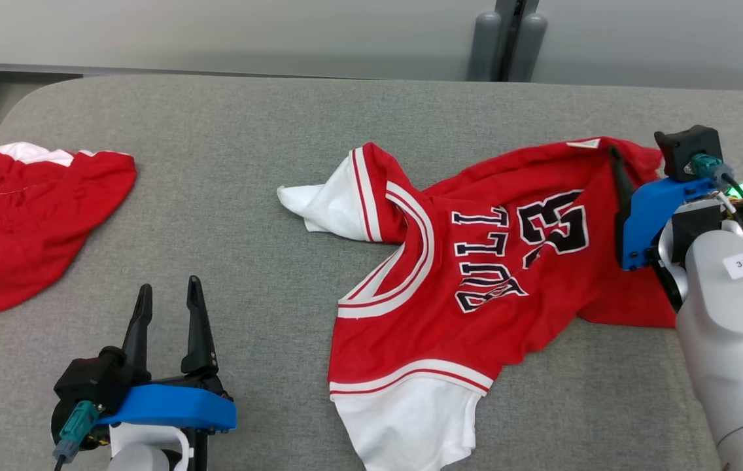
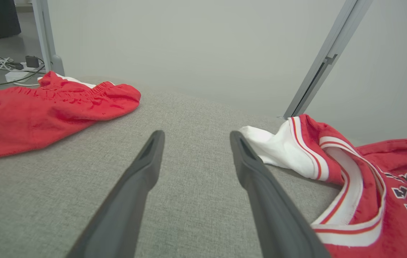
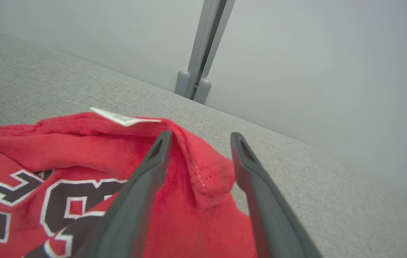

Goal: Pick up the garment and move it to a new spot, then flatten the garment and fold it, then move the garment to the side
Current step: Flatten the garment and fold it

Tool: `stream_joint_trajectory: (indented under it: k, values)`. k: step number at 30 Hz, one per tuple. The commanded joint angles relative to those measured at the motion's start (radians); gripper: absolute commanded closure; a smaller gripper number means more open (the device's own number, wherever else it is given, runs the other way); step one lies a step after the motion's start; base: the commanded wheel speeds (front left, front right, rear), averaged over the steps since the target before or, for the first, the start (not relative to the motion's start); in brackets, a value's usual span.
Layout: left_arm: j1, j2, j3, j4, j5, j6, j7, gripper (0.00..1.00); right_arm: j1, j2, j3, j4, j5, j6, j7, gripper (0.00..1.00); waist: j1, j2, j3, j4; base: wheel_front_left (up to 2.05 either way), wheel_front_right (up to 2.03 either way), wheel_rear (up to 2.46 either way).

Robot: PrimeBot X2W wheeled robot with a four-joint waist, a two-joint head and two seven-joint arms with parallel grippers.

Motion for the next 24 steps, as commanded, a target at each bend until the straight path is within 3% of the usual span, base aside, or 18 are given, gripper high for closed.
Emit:
stream_joint_trajectory:
  k: [1, 7, 12, 18, 24]
  values:
    - [-0.015, -0.001, -0.007, -0.004, 0.003, -0.004, -0.003, 0.00, -0.006, 0.008, -0.012, 0.005, -0.012, 0.000, -0.027, 0.00, -0.0001, 0.0000, -0.005, -0.007, 0.00, 0.00, 0.00]
    - [-0.020, -0.001, -0.042, 0.012, 0.019, -0.017, -0.003, 0.00, 0.045, 0.046, -0.041, 0.002, -0.024, 0.000, -0.137, 0.00, -0.0001, 0.0000, -0.026, -0.039, 0.00, 0.00, 0.00]
    - [-0.038, 0.005, -0.123, 0.056, 0.041, -0.039, 0.017, 0.00, 0.123, 0.084, -0.054, -0.079, 0.022, 0.000, -0.186, 0.00, -0.0001, 0.0000, -0.039, -0.068, 0.00, 0.00, 0.00]
    - [-0.084, 0.037, -0.257, 0.134, 0.053, -0.055, 0.123, 0.00, 0.282, 0.114, -0.027, -0.338, 0.120, 0.000, -0.192, 0.00, -0.0001, 0.0000, -0.042, -0.102, 0.00, 0.00, 0.00]
    - [-0.146, 0.070, -0.371, 0.197, 0.036, -0.056, 0.189, 0.00, 0.465, 0.117, 0.074, -0.622, 0.238, 0.000, -0.192, 0.00, -0.0001, 0.0000, -0.041, -0.136, 0.00, 0.00, 0.00]
